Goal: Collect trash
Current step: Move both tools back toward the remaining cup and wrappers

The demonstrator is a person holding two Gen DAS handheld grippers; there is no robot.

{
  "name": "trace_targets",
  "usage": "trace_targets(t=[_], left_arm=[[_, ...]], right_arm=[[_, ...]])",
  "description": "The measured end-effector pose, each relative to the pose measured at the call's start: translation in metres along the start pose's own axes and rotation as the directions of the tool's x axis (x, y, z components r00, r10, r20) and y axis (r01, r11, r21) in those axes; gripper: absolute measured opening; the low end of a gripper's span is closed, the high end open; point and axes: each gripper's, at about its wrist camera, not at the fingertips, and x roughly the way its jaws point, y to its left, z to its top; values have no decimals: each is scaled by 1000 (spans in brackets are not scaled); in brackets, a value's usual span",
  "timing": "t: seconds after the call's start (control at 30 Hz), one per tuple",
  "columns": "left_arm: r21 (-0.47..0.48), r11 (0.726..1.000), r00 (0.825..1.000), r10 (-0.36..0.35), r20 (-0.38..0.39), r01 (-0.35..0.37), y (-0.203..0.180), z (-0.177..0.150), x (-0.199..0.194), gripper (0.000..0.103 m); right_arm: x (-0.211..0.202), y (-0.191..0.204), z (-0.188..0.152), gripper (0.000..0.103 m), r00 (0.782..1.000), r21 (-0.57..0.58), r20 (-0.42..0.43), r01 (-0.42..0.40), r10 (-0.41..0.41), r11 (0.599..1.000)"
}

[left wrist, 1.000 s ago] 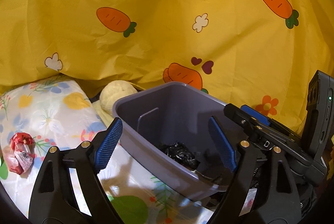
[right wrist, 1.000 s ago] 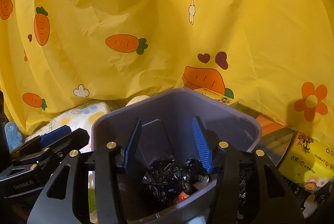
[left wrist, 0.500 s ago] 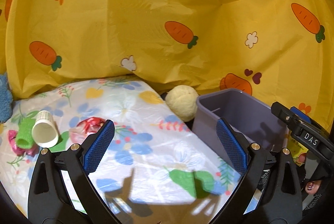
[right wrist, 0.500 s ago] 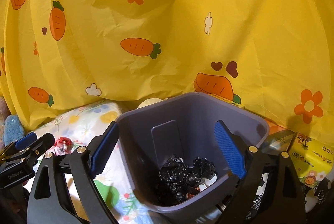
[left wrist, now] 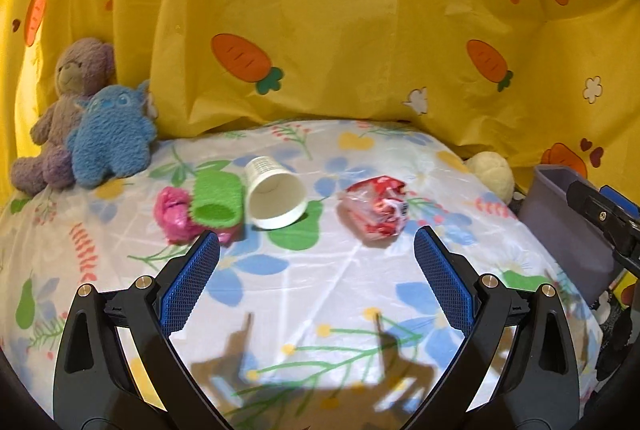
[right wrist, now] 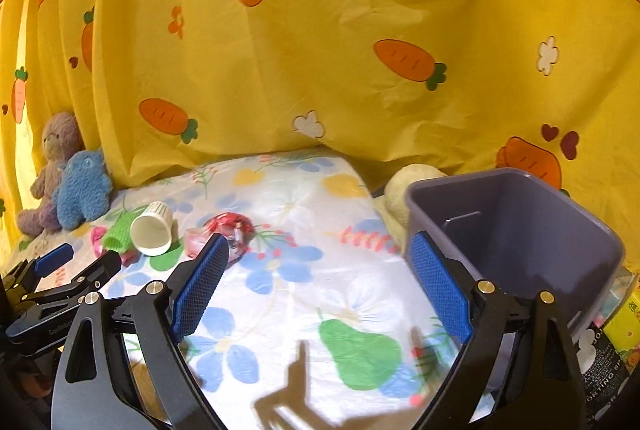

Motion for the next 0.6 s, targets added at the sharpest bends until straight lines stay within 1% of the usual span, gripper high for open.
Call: trace_targets(t=[0.17,0.3,0.37,0.5,0.53,0.6], left_arm=[[-56,991,993,119,-11,-120,54,-7,-1,96],[-117,971,978,206,-18,-206,98,-10,-5,96],[-138,955,965,262,-23,-263,118,-11,-8,96],[-197,915,935,352,-37,-352,156,-14,-16,96],[-213,907,931,362,-40,-362,164,-16,-18,96],[-239,896,926,374,-49,-375,177,-18,-21,96]], right_arm=[[16,53,4,89,997,-73,-32,-72,70,995],[28,101,7,89,988,-136,-57,-151,144,979],[35,126,8,89,981,-164,-72,-192,183,967],[59,175,7,79,958,-209,-139,-275,250,938],[66,187,7,77,951,-218,-157,-295,265,930],[79,209,3,72,945,-250,-183,-311,271,917]])
